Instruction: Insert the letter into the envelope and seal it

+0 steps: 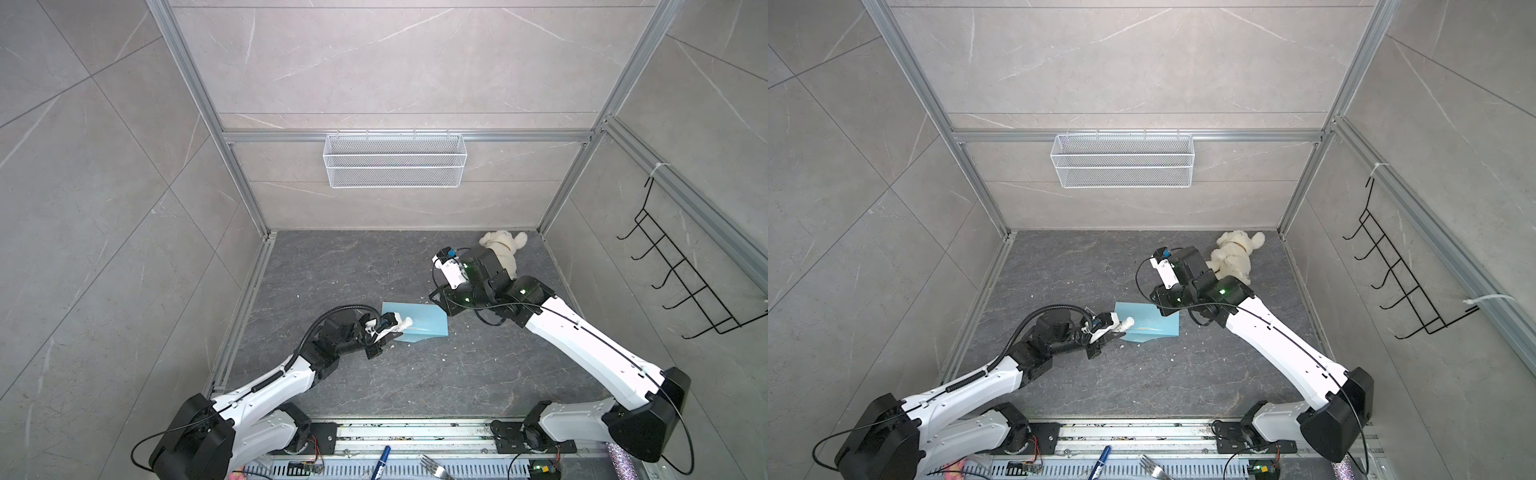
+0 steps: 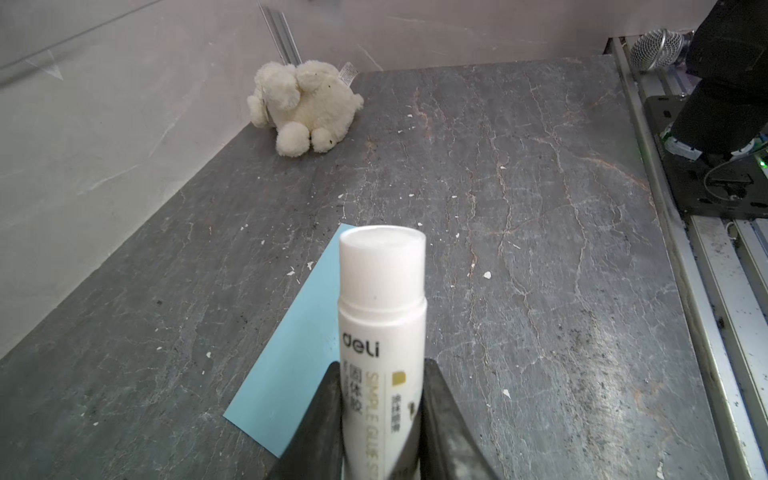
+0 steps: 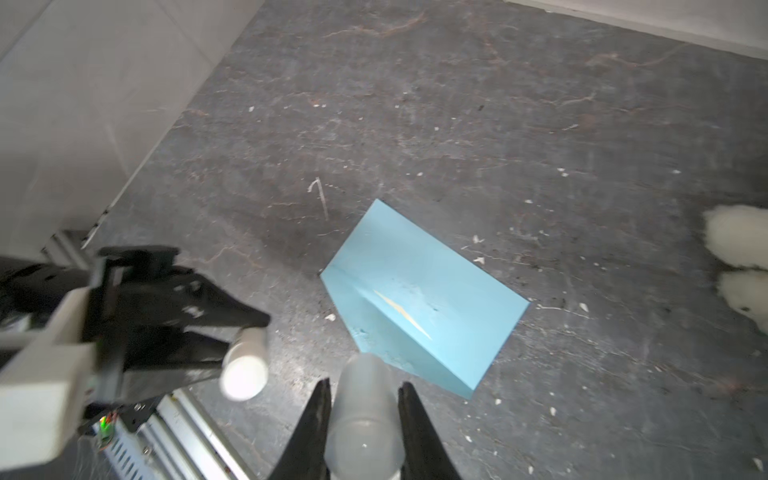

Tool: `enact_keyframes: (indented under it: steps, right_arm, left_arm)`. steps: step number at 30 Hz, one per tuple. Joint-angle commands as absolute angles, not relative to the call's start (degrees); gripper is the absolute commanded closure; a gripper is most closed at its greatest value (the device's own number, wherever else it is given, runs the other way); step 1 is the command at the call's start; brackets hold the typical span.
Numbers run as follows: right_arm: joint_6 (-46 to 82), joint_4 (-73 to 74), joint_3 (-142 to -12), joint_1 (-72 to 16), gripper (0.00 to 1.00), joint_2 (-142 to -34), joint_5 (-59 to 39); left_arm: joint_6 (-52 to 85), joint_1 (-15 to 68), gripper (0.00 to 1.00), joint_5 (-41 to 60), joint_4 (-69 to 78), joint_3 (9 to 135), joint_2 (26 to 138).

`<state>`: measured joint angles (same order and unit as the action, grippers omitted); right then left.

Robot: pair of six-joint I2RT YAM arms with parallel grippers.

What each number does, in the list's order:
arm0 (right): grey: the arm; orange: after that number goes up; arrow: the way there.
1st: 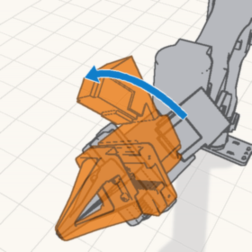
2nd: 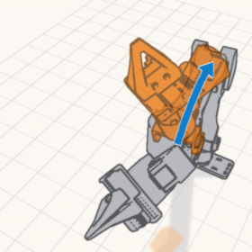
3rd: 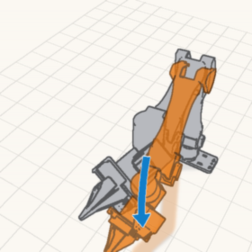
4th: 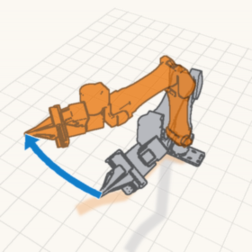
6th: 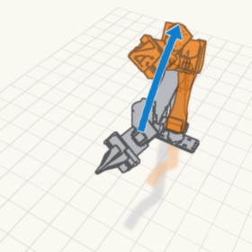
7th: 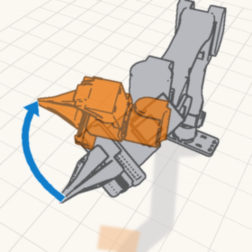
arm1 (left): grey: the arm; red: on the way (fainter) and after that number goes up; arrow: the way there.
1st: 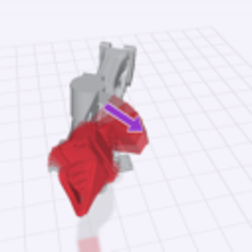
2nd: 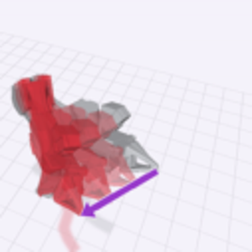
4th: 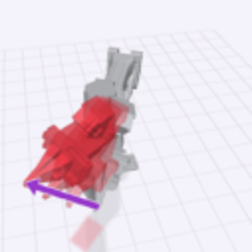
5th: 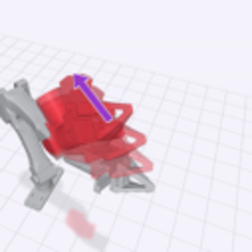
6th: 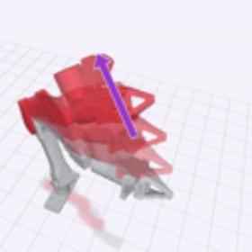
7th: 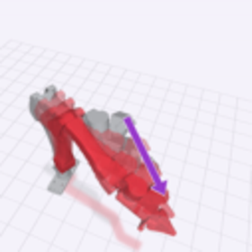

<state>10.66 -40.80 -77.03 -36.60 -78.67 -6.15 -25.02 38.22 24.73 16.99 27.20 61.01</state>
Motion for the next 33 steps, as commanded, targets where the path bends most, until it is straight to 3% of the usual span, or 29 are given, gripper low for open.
enact_keyframes:
  steps: [1,12,33]
  right_arm:
    - [10.23,-44.46,-79.54,-32.87,0.95,-84.17,-1.5]
    - [8.09,-43.97,-84.13,-22.58,0.95,-100.0,3.95]
    - [6.51,-43.88,-88.58,-18.39,0.85,-119.73,3.78]
  left_arm:
    - [-22.22,38.04,1.0,24.07,21.46,26.5,58.61]
    - [-17.78,37.99,1.0,21.44,23.11,24.52,53.18]
    - [-14.23,38.05,1.0,20.25,24.47,24.43,51.64]
